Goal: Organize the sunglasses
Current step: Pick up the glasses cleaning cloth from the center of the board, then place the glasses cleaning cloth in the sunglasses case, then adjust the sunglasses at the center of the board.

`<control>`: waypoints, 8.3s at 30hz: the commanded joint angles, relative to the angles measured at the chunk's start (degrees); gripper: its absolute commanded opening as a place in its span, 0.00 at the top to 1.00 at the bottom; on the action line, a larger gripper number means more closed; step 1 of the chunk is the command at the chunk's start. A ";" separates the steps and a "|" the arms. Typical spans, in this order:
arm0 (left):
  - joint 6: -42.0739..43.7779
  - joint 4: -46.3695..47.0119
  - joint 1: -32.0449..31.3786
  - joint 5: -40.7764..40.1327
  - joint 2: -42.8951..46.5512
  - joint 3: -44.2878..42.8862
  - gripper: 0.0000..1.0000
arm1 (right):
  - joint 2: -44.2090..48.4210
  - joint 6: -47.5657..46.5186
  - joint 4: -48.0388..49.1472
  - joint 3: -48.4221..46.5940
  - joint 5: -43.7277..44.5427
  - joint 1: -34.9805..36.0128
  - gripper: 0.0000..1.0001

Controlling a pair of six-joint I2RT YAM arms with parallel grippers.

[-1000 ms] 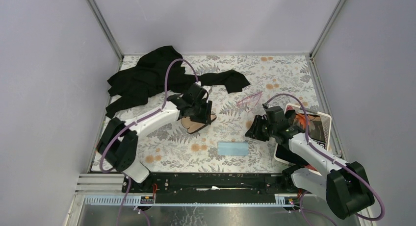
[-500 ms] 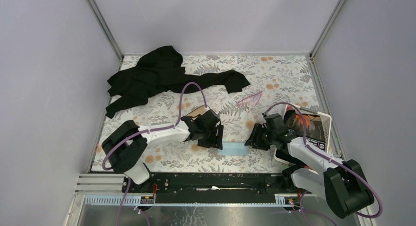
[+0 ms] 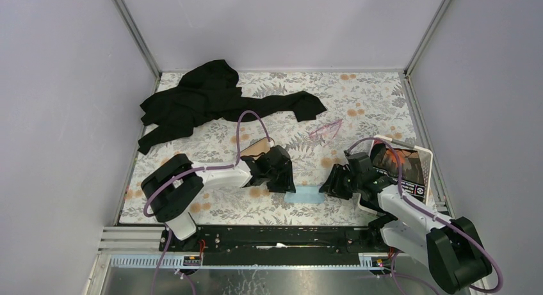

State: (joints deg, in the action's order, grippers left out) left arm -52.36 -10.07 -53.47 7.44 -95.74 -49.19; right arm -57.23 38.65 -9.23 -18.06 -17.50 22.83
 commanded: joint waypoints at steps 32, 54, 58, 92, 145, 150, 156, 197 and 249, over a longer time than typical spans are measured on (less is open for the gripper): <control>2.00 -2.71 -0.68 -2.20 0.30 -0.67 1.00 | -4.60 4.12 -0.56 -6.42 9.67 10.61 1.00; 10.32 -16.70 14.45 -5.37 19.20 -3.30 1.00 | -20.75 -1.61 2.71 -29.31 5.23 12.68 1.00; 11.58 -18.23 20.26 -5.21 22.27 -1.37 1.00 | -28.31 -4.14 2.85 -36.80 3.33 13.54 1.00; 13.36 -10.73 27.90 -0.50 14.17 7.84 1.00 | -52.64 -12.39 -2.40 -53.53 -0.35 14.92 1.00; 12.68 -12.87 24.67 -5.80 12.98 5.29 0.75 | -52.87 -13.69 -2.20 -50.50 8.93 14.88 0.80; 12.88 -14.05 24.31 -6.74 13.49 3.86 0.71 | -51.15 -13.05 -2.10 -49.99 9.14 14.88 0.66; 13.70 -16.17 24.21 -8.58 14.98 1.61 0.70 | -48.23 -12.58 -1.84 -49.85 9.30 14.88 0.62; 12.79 -18.25 12.04 -15.67 19.73 -6.54 0.67 | -42.93 17.01 -11.83 -50.90 31.58 -7.07 0.00; 20.28 -17.49 30.04 1.73 2.69 -21.45 0.66 | -48.59 -1.38 -10.28 -47.91 15.96 -6.84 0.62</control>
State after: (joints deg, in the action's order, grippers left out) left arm -35.03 -27.86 -26.74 5.82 -84.62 -61.56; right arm -110.15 44.88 -15.92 -70.11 -0.62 15.79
